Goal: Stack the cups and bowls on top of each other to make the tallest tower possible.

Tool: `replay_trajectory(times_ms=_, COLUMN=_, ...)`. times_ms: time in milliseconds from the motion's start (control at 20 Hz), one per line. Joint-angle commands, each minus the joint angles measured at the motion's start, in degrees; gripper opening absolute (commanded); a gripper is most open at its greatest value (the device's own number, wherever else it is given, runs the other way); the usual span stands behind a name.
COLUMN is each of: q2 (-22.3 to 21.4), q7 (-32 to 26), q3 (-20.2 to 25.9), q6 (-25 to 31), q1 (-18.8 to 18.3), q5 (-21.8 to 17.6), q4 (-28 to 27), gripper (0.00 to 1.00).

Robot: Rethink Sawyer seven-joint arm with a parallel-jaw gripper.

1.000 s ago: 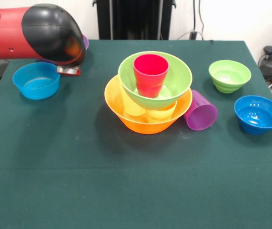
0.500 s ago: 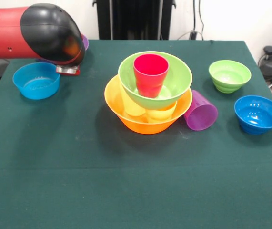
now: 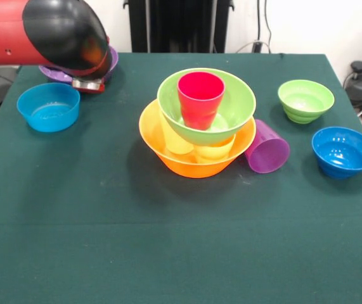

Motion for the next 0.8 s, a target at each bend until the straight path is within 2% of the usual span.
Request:
replay_trajectory(times_ms=50, q2=-6.27, q7=-8.16, q3=2.05, q6=1.4, q1=0.44, q5=2.04, q4=3.16, gripper=1.0)
replay_trajectory(times_ms=300, q2=-8.68, q7=-8.54, q3=2.07, q6=3.87, q1=0.87, q5=3.6, q4=3.01, gripper=1.0)
replay_trajectory(times_ms=750, q2=-6.22, q7=-7.9, q3=1.24, q6=0.74, q1=0.6, q5=4.41, q4=3.17, gripper=1.0)
replay_trajectory(times_ms=800, q2=-5.73, q7=-7.2, q3=1.59, q6=0.7, q1=0.07, q5=6.05, q4=3.54, gripper=0.0)
